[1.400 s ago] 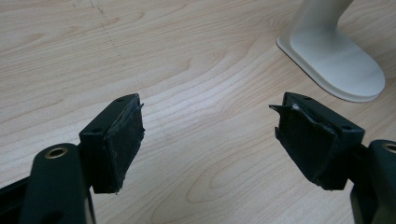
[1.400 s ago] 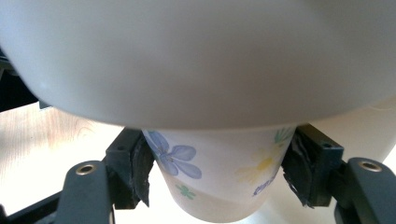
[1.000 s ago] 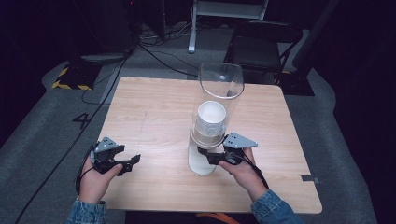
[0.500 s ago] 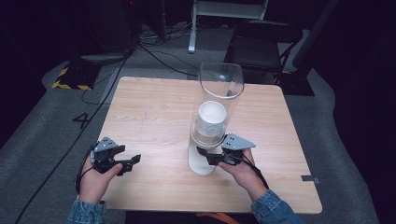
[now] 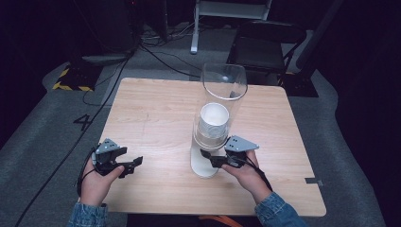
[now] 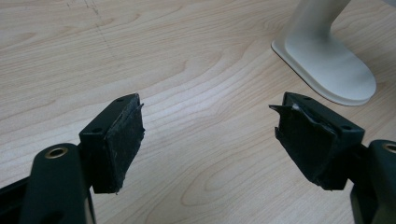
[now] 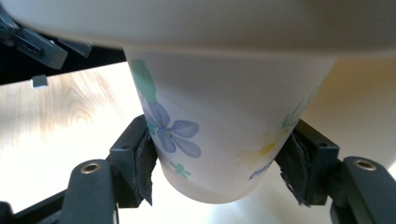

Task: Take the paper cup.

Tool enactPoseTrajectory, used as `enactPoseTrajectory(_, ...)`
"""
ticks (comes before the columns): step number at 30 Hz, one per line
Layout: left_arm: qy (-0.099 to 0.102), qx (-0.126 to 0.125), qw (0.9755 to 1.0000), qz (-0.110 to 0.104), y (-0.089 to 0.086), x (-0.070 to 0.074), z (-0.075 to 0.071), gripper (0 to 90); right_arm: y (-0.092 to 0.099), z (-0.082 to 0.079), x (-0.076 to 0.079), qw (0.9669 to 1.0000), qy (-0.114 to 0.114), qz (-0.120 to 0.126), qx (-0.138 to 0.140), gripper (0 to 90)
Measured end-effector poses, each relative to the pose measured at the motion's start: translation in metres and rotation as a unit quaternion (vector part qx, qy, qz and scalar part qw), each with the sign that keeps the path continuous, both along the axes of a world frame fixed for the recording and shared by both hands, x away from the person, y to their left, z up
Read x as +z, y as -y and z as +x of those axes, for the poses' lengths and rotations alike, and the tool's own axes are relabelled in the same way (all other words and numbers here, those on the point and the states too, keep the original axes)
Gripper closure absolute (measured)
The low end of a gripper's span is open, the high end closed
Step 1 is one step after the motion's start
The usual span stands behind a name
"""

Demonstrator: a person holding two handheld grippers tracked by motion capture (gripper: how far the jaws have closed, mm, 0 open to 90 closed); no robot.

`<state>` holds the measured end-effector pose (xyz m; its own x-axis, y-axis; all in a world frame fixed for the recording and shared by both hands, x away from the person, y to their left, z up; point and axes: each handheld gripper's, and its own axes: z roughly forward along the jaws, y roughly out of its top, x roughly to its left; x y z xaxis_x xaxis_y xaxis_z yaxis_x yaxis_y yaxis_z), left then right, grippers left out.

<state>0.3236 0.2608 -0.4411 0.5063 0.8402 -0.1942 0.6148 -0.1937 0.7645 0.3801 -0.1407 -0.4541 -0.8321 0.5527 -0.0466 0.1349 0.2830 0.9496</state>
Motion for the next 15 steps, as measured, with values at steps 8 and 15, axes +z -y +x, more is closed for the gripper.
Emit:
enactPoseTrajectory(8, -0.001, -0.001, 1.0000, 0.000, -0.001, 0.000, 0.000, 22.7, 0.001, 0.001, -0.005, 0.9994, -0.017, -0.030, 0.002, 36.5)
enactPoseTrajectory(15, 0.001, 0.001, 1.0000, 0.000, -0.002, 0.000, 0.001, 22.7, -0.001, 0.002, -0.021, 0.9982, -0.037, -0.048, 0.005, 36.3)
